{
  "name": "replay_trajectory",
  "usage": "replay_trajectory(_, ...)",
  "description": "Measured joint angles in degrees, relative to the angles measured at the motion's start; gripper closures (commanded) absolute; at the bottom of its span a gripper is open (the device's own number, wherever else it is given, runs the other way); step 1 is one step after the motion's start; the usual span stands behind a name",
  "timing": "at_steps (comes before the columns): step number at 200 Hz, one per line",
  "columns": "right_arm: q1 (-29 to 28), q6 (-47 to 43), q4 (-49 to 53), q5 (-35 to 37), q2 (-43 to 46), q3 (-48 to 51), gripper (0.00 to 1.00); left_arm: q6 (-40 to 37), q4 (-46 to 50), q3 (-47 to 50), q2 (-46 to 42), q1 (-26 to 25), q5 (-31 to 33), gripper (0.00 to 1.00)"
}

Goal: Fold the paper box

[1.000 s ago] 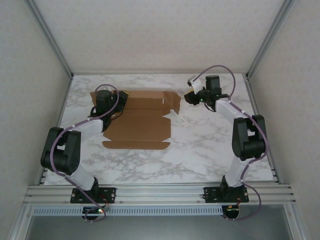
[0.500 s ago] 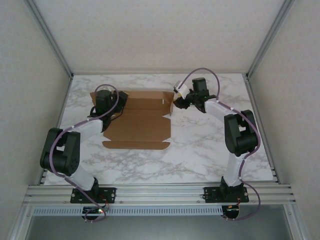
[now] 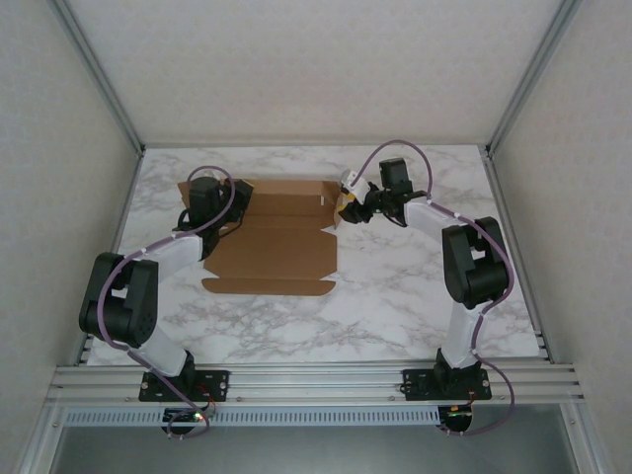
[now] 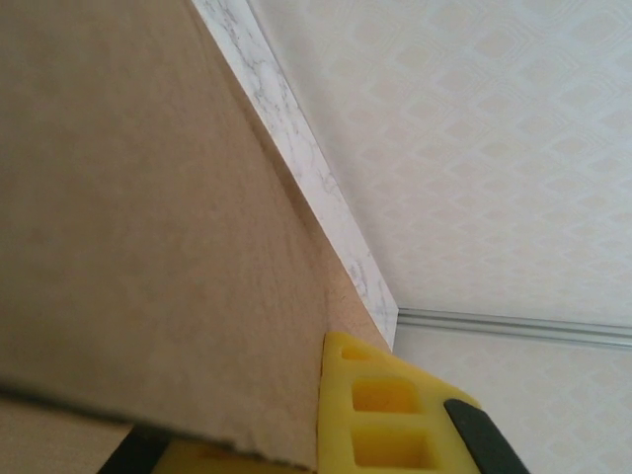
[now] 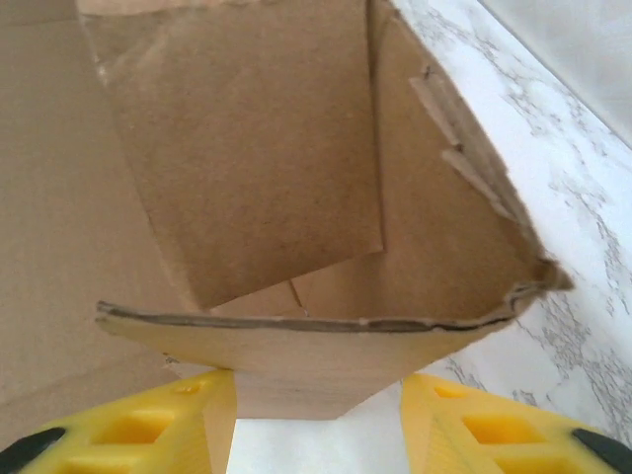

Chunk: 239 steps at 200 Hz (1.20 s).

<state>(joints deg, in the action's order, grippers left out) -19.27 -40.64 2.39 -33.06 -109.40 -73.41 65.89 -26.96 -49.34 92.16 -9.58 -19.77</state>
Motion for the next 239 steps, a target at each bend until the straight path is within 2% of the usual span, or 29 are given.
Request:
replay_trajectory(79, -1.22, -2.80, 0.28, 2.54, 0.13, -0.33, 0.53, -0.15, 0.11, -0.07, 0.00, 0.11, 0.24, 1.00)
replay_trajectory(127, -3.17, -2.91, 0.02, 4.59, 3.19, 2.49, 0.53, -0.17, 0.11, -0.07, 0.00, 0.37, 0.26, 1.00)
replay_trajectory(196, -9.90, -4.11, 0.85, 4.63, 4.33, 2.56, 0.54, -0.15, 0.22, -0.07, 0.00, 0.31, -0.02, 1.00)
replay_trajectory(239, -9.99, -0.42, -0.48, 10.19, 4.33, 2.56, 0.53, -0.15, 0.37, 0.09, -0.35, 0.31, 0.24, 1.00)
